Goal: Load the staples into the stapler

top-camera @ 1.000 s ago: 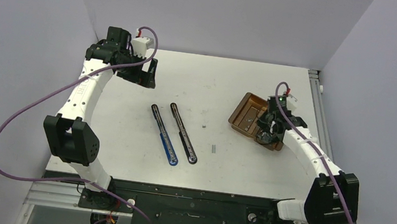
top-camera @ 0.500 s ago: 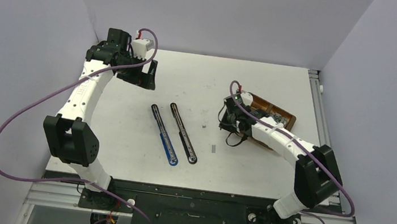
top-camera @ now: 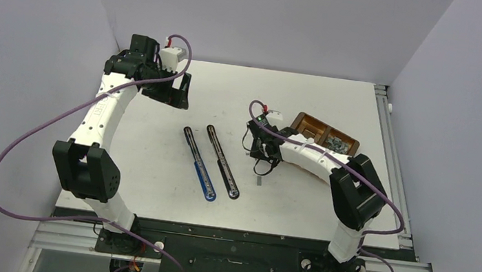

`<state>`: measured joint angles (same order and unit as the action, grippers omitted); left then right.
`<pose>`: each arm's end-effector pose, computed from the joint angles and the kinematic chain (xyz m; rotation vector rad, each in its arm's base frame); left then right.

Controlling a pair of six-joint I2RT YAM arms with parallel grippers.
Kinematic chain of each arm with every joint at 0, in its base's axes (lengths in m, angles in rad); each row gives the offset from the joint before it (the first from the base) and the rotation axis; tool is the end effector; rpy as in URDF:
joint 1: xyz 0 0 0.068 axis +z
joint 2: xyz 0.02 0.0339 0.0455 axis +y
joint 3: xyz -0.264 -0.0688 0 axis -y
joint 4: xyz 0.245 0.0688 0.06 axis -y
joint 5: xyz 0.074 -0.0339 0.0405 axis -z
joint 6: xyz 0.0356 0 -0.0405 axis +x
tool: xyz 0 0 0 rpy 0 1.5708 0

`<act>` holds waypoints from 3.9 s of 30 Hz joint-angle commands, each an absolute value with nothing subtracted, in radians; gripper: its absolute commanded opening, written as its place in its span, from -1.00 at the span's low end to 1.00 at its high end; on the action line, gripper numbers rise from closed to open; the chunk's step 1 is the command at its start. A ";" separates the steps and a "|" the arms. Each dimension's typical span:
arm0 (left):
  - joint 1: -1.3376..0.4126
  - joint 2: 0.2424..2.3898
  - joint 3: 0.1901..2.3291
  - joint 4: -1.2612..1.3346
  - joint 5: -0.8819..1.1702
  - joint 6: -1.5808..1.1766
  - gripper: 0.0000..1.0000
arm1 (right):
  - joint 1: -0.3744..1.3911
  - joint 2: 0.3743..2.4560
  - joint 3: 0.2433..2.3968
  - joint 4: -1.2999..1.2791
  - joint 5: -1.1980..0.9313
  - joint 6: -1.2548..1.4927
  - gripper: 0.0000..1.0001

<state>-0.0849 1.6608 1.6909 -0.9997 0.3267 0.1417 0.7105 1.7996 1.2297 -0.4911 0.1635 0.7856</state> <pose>0.3455 -0.0409 0.3549 0.4106 2.4756 -0.3908 0.2856 0.2381 0.1937 0.1556 2.6384 0.3096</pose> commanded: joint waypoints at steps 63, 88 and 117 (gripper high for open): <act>-0.074 1.667 1.751 -1.000 0.334 0.155 0.92 | 0.034 1.806 1.133 -0.399 0.356 0.751 -0.21; -0.067 1.662 1.758 -1.009 0.336 0.166 0.92 | 0.017 1.819 1.116 -0.372 0.329 0.732 -0.69; -0.067 1.643 1.772 -1.021 0.345 0.151 0.92 | 0.154 1.481 1.050 -0.455 0.265 0.733 -0.83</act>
